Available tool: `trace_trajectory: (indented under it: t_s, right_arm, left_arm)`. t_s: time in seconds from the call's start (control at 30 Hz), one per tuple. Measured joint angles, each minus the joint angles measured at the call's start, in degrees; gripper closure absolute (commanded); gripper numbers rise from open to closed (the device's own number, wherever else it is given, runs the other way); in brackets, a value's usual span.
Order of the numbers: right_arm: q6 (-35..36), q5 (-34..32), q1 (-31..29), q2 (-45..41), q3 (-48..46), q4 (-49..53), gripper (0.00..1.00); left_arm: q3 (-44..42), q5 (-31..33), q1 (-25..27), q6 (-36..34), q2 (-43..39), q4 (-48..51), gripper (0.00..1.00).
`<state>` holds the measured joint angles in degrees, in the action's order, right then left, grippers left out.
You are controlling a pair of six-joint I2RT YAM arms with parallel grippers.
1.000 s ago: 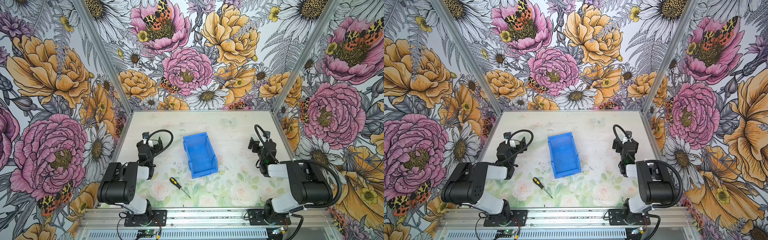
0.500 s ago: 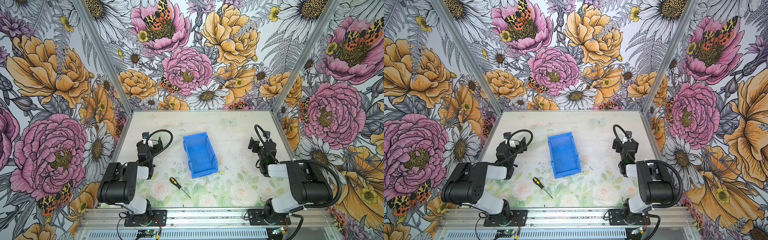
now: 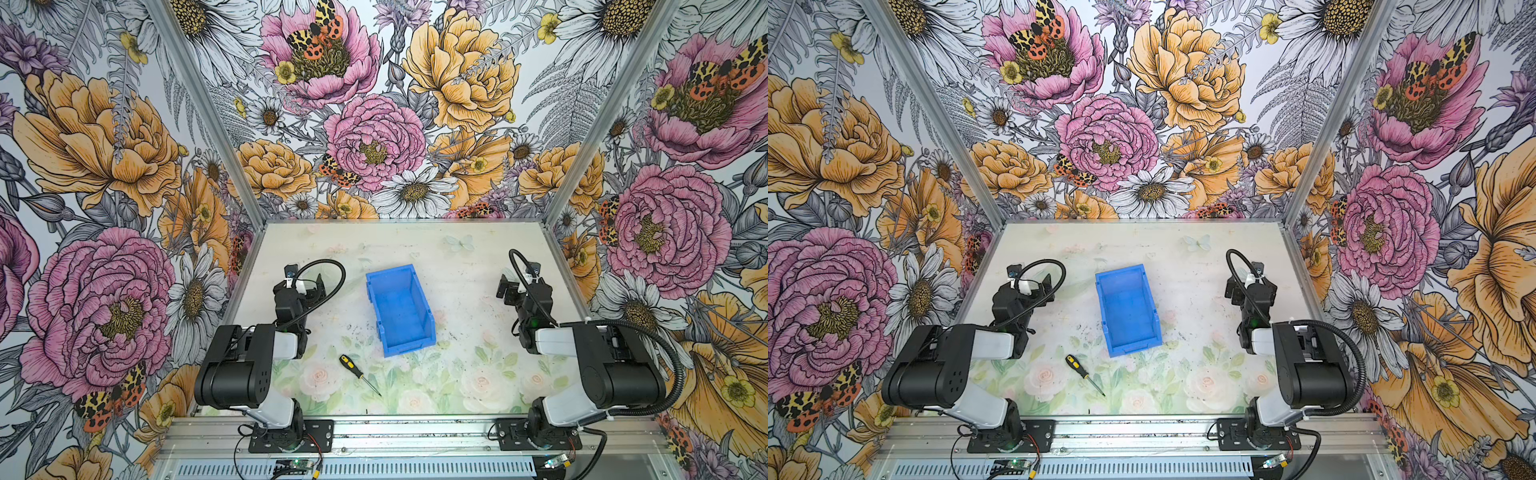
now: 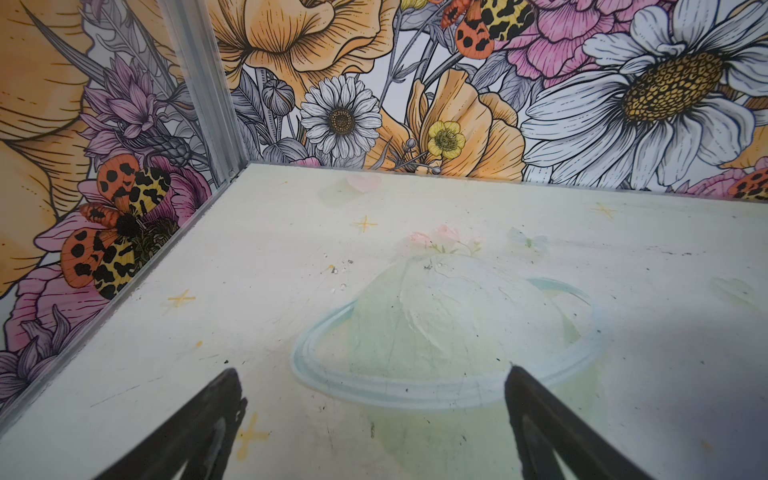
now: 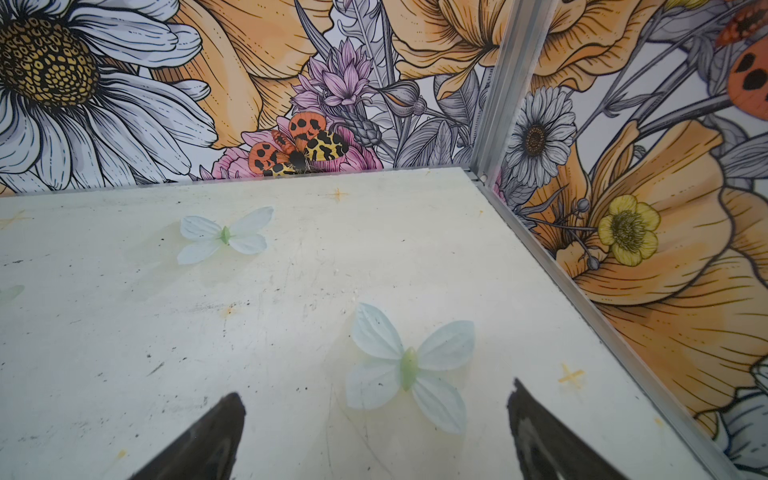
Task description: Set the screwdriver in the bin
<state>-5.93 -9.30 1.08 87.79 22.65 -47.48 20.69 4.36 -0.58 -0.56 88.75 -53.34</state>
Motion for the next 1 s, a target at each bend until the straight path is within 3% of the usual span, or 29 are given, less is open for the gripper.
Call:
trace_trajectory:
  t_s: [0.53, 0.73, 1.0]
  right_arm:
    - [0.24, 0.44, -0.15, -1.51, 0.02, 2.10, 0.01]
    - [-1.73, 0.37, -1.38, -14.12, 3.08, 16.81, 0.01]
    - [-10.40, -5.88, -7.10, -28.85, 14.58, 42.86, 0.01]
  left_arm:
    - [0.37, 1.38, 0.00, 0.59, -0.37, 1.68, 0.01]
    - [4.68, 4.79, 0.61, 0.94, -7.96, 14.01, 0.01]
    - [16.11, 15.26, 3.13, 9.40, -19.96, 42.56, 0.01]
